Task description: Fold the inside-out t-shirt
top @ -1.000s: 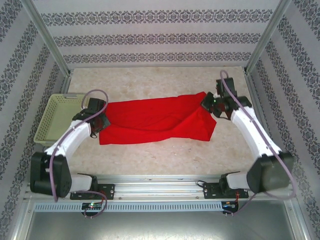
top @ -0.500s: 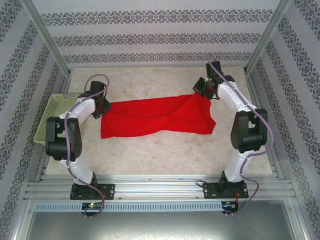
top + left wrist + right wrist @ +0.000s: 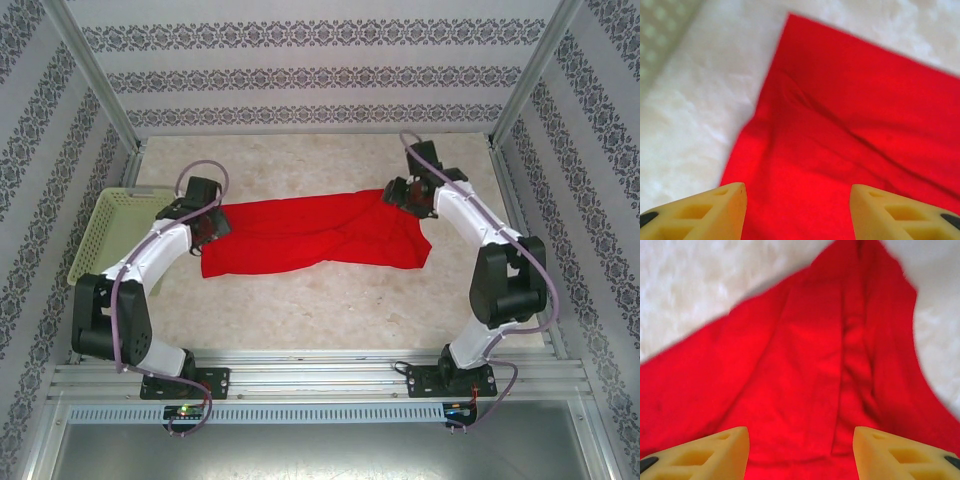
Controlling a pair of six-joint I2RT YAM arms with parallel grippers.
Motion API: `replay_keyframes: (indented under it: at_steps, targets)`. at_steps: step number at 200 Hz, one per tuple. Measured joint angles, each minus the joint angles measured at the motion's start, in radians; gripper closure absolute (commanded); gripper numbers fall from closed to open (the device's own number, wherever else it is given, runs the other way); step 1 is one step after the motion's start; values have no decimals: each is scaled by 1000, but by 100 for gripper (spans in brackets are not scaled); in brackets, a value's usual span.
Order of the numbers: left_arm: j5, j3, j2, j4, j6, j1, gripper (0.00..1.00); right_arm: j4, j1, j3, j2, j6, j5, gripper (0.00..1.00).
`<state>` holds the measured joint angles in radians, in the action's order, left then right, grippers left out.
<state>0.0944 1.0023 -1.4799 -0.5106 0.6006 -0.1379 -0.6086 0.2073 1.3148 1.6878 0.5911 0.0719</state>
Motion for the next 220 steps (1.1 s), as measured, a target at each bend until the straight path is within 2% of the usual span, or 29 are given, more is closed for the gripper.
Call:
replay_keyframes:
  at_steps: [38, 65, 84, 107, 132, 156, 175, 181, 187, 203, 220]
  targets:
    - [16, -31, -145, 11, -15, -17, 52, 41, 54, -135, 8, 2, 30, 42]
    - [19, 5, -236, 16, -27, -10, 63, 79, 37, -144, 64, 4, 31, 43]
    - [22, 47, -282, 25, -32, 1, 76, 102, 15, -143, 114, 5, 30, 43]
    - [22, 76, -306, 31, -36, 47, 81, 113, -33, -139, 177, 8, 23, 42]
    - [23, 83, -313, 30, -36, 120, 80, 124, -74, -110, 190, 11, 13, 42]
    - [32, 84, -312, 29, -39, 147, 73, 119, -101, -80, 204, 7, -17, 36]
    - [34, 85, -295, 25, -44, 144, 67, 96, -112, -56, 204, -14, -40, 24]
    - [34, 84, -275, 24, -46, 139, 64, 90, -114, -47, 204, -26, -44, 11]
    - [34, 81, -251, 24, -48, 135, 61, 81, -114, -38, 202, -44, -51, 3]
    - [31, 77, -169, 24, -53, 100, 54, 53, -113, -23, 189, -83, -61, 2]
    - [-10, 77, -104, 38, -51, 51, 52, 19, -113, 5, 182, -118, -70, 2]
